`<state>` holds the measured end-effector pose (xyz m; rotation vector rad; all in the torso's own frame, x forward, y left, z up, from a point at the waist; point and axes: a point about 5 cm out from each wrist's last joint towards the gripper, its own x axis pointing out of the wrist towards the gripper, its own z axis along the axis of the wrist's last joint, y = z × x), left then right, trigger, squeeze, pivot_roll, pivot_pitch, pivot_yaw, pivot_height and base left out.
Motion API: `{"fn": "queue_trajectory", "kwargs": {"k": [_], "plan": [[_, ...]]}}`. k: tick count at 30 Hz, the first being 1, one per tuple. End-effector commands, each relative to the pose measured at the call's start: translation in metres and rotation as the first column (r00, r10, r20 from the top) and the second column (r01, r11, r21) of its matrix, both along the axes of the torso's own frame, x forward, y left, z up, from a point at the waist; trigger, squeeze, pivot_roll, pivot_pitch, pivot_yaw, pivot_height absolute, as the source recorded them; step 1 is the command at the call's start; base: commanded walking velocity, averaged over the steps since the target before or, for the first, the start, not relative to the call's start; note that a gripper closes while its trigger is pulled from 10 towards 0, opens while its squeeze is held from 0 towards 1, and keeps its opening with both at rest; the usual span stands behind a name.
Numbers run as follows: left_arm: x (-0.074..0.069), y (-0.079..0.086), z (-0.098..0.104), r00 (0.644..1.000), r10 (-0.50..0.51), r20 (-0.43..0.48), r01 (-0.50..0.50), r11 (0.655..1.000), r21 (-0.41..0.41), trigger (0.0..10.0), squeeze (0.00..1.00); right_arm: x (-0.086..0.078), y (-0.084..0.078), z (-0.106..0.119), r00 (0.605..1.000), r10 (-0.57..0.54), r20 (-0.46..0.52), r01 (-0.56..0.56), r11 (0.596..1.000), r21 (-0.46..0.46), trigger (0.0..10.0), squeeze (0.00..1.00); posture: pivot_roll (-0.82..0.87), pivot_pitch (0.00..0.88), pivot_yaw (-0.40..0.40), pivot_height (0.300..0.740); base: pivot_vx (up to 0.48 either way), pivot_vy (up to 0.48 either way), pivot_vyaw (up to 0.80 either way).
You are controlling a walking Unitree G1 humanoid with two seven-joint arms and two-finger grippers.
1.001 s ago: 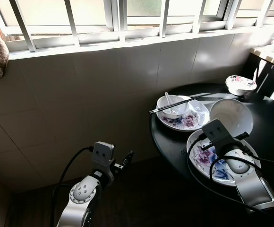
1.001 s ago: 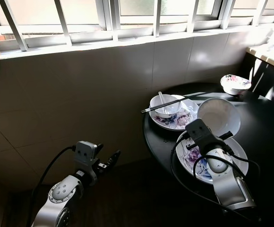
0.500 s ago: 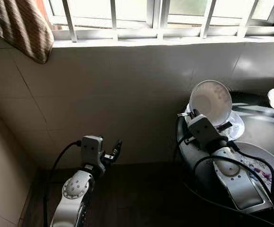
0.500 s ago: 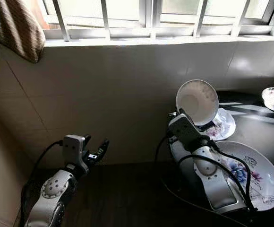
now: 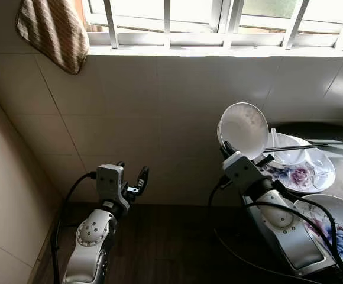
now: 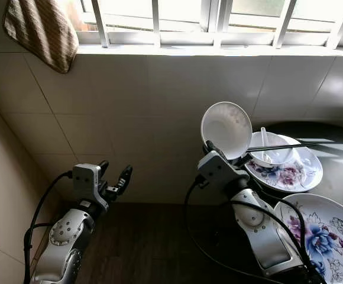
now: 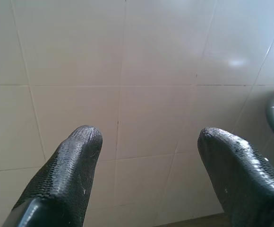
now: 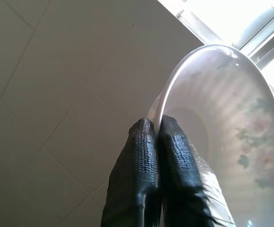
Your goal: Kitchen organization
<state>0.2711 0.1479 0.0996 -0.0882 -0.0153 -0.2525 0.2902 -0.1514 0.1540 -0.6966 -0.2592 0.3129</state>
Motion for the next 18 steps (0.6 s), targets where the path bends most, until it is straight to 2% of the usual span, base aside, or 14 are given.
{"fn": "queue_trajectory", "kwargs": {"k": [1,12,18], "plan": [[0.0017,-0.0015,0.0006,1.0,-0.006,-0.01,0.006,1.0,-0.008,10.0,0.0,-0.0011,0.0002,0.0029,1.0,0.014,0.015,-0.014,1.0,0.008,0.0,0.0,-0.01,0.0,-0.019,0.74,0.0,0.0,0.8],[0.0027,-0.0023,0.0033,1.0,-0.017,0.003,0.017,1.0,-0.025,10.0,0.0,-0.0012,0.0024,0.0017,1.0,0.02,0.014,-0.02,1.0,0.023,0.0,0.0,-0.01,0.0,-0.02,0.74,0.0,0.447,0.8],[0.0034,0.004,0.0091,0.999,0.006,0.05,-0.005,1.0,-0.016,10.0,0.0,-0.0006,0.0014,0.003,1.0,0.012,0.024,-0.013,1.0,0.028,0.0,0.0,-0.01,0.0,-0.02,0.74,0.0,0.0,0.8]]}}
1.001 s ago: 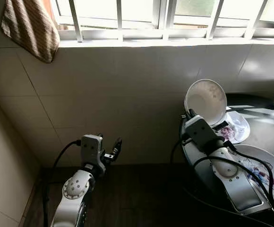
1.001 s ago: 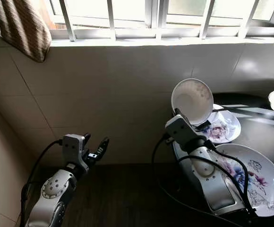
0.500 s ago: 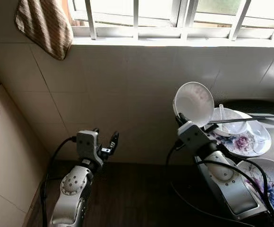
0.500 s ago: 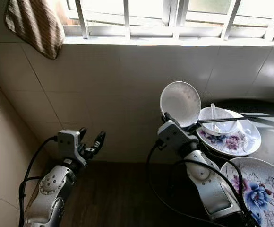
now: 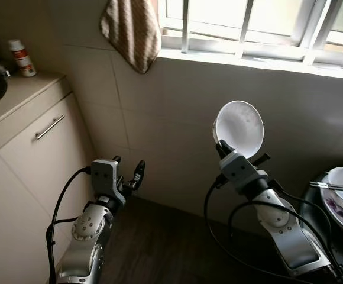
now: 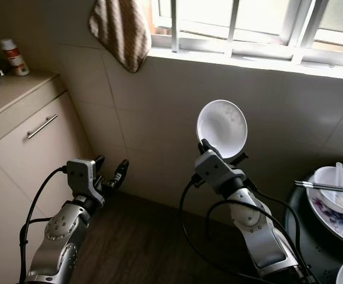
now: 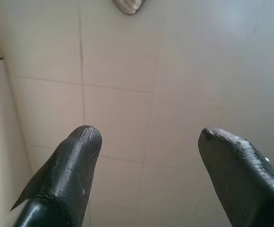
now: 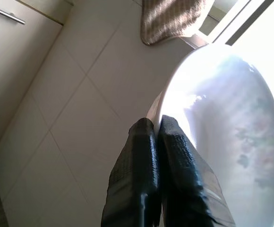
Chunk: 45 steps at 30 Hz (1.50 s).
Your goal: Kitchen organization
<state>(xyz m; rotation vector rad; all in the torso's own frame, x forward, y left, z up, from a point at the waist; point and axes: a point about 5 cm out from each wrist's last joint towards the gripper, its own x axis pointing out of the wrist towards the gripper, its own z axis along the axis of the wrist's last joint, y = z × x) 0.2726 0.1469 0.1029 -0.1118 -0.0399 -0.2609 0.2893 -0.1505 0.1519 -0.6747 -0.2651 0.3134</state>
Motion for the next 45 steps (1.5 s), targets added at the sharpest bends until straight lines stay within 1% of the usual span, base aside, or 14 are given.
{"fn": "queue_trajectory", "kwargs": {"k": [1,3,9,14,15,20,28,29,32,36,41,45], "plan": [[0.003,0.006,0.007,0.999,0.018,0.031,-0.018,1.0,0.008,10.0,0.0,0.001,0.001,0.006,1.0,0.006,0.026,-0.006,1.0,0.008,0.0,0.0,-0.01,0.0,-0.02,0.74,0.0,0.0,0.8],[0.004,0.007,0.009,0.999,0.023,0.035,-0.024,1.0,0.007,10.0,0.0,0.001,0.001,0.006,1.0,0.004,0.03,-0.005,1.0,0.011,0.0,0.0,-0.01,0.0,-0.02,0.74,0.0,0.0,0.8],[0.007,0.012,0.02,0.995,0.051,0.088,-0.05,0.999,-0.008,10.0,0.0,0.002,0.001,0.009,0.999,-0.002,0.047,0.001,1.0,0.021,0.0,0.0,0.0,0.0,-0.019,0.74,0.09,0.0,0.8],[0.009,0.011,0.024,0.993,0.053,0.105,-0.05,0.998,-0.027,10.0,0.0,0.003,0.002,0.008,0.999,-0.002,0.05,0.001,1.0,0.021,0.0,0.0,0.0,0.0,-0.019,0.74,0.381,0.0,0.8],[0.01,0.01,0.026,0.993,0.045,0.113,-0.044,0.999,-0.016,10.0,0.0,0.003,0.002,0.009,0.999,-0.002,0.053,0.001,1.0,0.022,0.0,0.0,0.0,0.0,-0.018,0.74,0.416,0.24,0.8],[0.01,0.008,0.028,0.991,0.033,0.128,-0.032,0.999,-0.012,10.0,0.0,0.004,0.004,0.008,0.998,0.001,0.058,-0.003,1.0,0.022,0.0,0.0,0.01,0.0,-0.018,0.74,0.416,0.048,0.8],[0.013,0.005,0.037,0.986,0.014,0.169,-0.014,1.0,-0.001,10.0,0.0,0.007,0.005,0.01,0.997,-0.004,0.074,0.002,1.0,0.026,0.0,0.0,0.01,0.0,-0.014,0.74,0.397,0.245,0.8],[0.014,0.004,0.04,0.983,0.013,0.181,-0.014,1.0,0.003,10.0,0.0,0.008,0.005,0.011,0.997,-0.007,0.079,0.004,1.0,0.03,0.0,0.0,0.01,0.0,-0.014,0.74,0.356,0.0,0.8],[0.015,0.005,0.057,0.961,0.033,0.275,-0.046,0.998,0.041,10.0,0.0,0.01,0.006,0.015,0.995,-0.014,0.1,0.01,0.999,0.041,0.0,0.0,0.01,0.0,-0.012,0.74,0.354,0.0,0.8],[0.018,0.007,0.074,0.939,0.058,0.339,-0.079,0.996,0.047,10.0,0.0,0.015,0.008,0.022,0.992,-0.023,0.127,0.016,0.998,0.063,0.0,0.0,0.01,0.0,-0.012,0.74,0.349,0.0,0.8],[0.018,0.007,0.078,0.936,0.058,0.347,-0.079,0.996,0.046,10.0,0.0,0.017,0.011,0.025,0.99,-0.017,0.138,0.007,0.997,0.072,0.0,0.0,0.02,0.0,-0.014,0.74,0.316,0.0,0.8],[0.016,0.007,0.079,0.933,0.062,0.355,-0.085,0.995,0.049,10.0,0.0,0.019,0.014,0.025,0.99,-0.004,0.14,-0.006,0.998,0.069,0.0,0.0,0.02,0.0,-0.018,0.74,0.285,0.0,0.8]]}}
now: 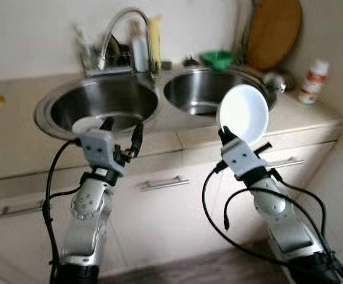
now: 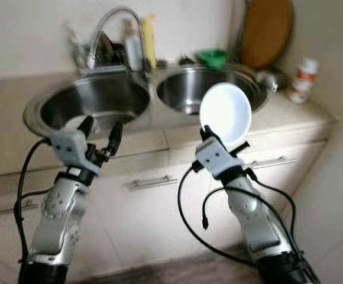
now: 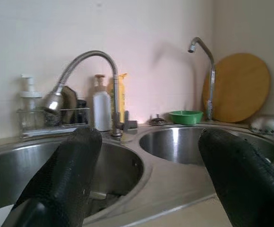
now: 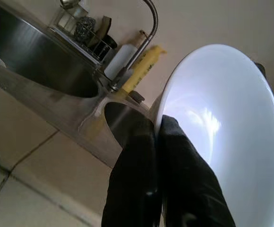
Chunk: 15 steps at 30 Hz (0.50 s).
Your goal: Kitchen organization
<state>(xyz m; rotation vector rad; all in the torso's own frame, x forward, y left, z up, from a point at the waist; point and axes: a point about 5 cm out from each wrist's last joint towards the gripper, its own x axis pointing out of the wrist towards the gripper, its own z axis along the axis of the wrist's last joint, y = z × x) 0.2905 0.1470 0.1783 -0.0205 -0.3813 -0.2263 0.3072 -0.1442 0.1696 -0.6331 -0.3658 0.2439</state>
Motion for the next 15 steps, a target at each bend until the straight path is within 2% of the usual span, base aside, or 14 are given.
{"fn": "queue_trajectory", "kwargs": {"k": [1,3,8,9,11,15], "plan": [[-0.002,0.007,0.004,1.0,0.027,0.014,-0.027,0.999,0.017,10.0,0.0,0.002,0.008,0.008,0.999,0.026,0.036,-0.026,1.0,0.005,0.0,0.0,0.02,0.0,-0.019,0.74,0.27,0.0,0.8],[-0.002,0.006,0.004,0.999,0.029,0.014,-0.029,0.999,0.018,10.0,0.0,0.003,0.007,0.009,0.999,0.024,0.036,-0.024,1.0,0.01,0.0,0.0,0.02,0.0,-0.021,0.74,0.257,0.0,0.8],[-0.002,0.006,0.004,0.999,0.031,0.014,-0.031,0.999,0.018,10.0,0.0,0.01,0.0,0.014,0.999,-0.021,0.032,0.019,0.998,0.054,0.0,0.0,0.02,0.0,-0.023,0.74,0.0,0.0,0.8],[-0.002,0.005,0.005,0.999,0.03,0.012,-0.03,0.999,0.017,10.0,0.0,0.017,-0.008,0.017,0.998,-0.07,0.0,0.069,0.989,0.13,10.0,0.0,0.02,0.0,-0.023,0.74,0.0,0.0,0.0],[-0.002,0.005,0.005,1.0,0.029,0.013,-0.029,0.999,0.019,10.0,0.0,0.023,-0.017,0.021,0.993,-0.115,-0.017,0.116,0.977,0.178,10.0,0.0,0.03,0.0,-0.023,0.74,0.0,0.0,0.0],[-0.002,0.006,0.006,0.999,0.03,0.012,-0.031,0.999,0.021,10.0,0.0,0.03,-0.025,0.027,0.988,-0.152,-0.002,0.15,0.974,0.172,10.0,0.0,0.03,0.0,-0.027,0.74,0.0,0.0,0.0]]}}
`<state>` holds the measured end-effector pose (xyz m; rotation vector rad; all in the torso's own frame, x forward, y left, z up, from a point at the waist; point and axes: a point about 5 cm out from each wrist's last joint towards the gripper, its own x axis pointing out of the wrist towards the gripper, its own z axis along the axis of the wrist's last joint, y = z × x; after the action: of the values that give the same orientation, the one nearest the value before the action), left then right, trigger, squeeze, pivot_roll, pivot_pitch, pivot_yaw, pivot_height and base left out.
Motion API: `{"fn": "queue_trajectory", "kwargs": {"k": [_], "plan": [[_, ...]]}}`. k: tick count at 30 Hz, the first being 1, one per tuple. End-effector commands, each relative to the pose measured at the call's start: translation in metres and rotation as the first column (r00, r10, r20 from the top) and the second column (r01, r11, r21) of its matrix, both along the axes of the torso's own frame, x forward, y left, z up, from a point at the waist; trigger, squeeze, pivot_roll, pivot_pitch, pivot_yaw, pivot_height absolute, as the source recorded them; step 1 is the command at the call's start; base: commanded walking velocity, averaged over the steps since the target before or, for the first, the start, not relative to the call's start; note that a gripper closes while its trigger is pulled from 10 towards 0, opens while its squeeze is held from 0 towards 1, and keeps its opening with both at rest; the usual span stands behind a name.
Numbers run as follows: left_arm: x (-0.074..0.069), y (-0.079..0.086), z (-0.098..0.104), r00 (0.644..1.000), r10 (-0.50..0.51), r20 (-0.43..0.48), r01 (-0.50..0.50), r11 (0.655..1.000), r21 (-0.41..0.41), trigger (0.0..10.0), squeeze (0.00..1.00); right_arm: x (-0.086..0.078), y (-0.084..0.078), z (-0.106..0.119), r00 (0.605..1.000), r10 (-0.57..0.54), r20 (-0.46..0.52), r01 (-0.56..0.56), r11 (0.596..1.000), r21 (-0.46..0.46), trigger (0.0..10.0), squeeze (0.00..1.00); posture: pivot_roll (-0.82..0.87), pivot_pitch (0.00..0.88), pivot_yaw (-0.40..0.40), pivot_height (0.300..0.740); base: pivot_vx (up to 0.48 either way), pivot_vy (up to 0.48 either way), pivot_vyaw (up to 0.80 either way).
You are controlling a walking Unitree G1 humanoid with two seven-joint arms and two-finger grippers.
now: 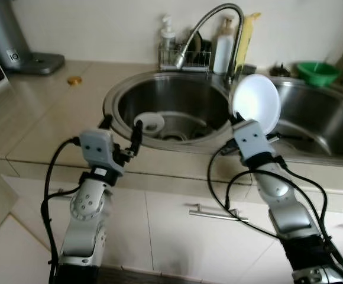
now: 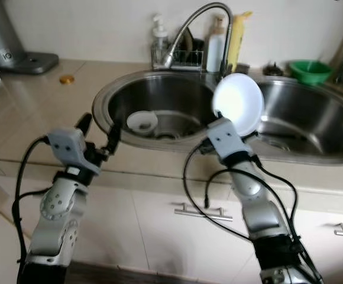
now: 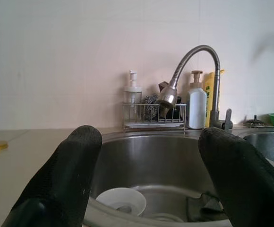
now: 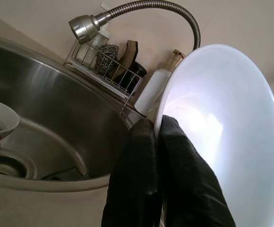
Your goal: Kitchen organization
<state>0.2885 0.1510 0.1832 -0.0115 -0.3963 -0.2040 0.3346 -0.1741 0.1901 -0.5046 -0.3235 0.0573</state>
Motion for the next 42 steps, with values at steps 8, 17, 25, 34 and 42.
{"fn": "queue_trajectory", "kwargs": {"k": [8,17,25,34,42], "plan": [[0.0,0.002,0.0,1.0,0.011,-0.013,-0.011,1.0,0.022,10.0,0.0,0.024,-0.015,-0.004,0.985,-0.095,-0.142,0.115,0.983,0.141,10.0,0.0,0.04,0.0,-0.03,0.74,0.0,0.0,0.0],[0.0,0.001,0.0,1.0,0.005,-0.015,-0.005,1.0,0.024,10.0,0.0,0.045,-0.031,0.007,0.971,-0.127,-0.202,0.176,0.953,0.248,10.0,0.0,0.05,0.0,-0.038,0.74,0.0,0.0,0.0],[-0.002,0.003,0.002,1.0,0.01,-0.001,-0.01,1.0,0.023,10.0,0.0,0.04,-0.021,0.018,0.989,-0.107,-0.104,0.136,0.935,0.327,10.0,0.0,0.05,0.0,-0.035,0.74,0.0,0.0,-0.1],[-0.002,0.002,0.004,1.0,-0.005,0.005,0.005,1.0,0.024,10.0,0.0,0.028,-0.019,0.028,0.994,-0.09,0.054,0.07,0.953,0.293,10.0,0.0,0.04,0.0,-0.021,0.74,0.281,0.0,-0.71],[0.0,0.001,0.005,1.0,-0.015,0.007,0.015,1.0,0.026,10.0,0.0,0.025,-0.018,0.029,0.994,-0.084,0.072,0.061,0.959,0.278,10.0,0.0,0.03,0.0,-0.015,0.74,0.374,0.0,0.0]]}}
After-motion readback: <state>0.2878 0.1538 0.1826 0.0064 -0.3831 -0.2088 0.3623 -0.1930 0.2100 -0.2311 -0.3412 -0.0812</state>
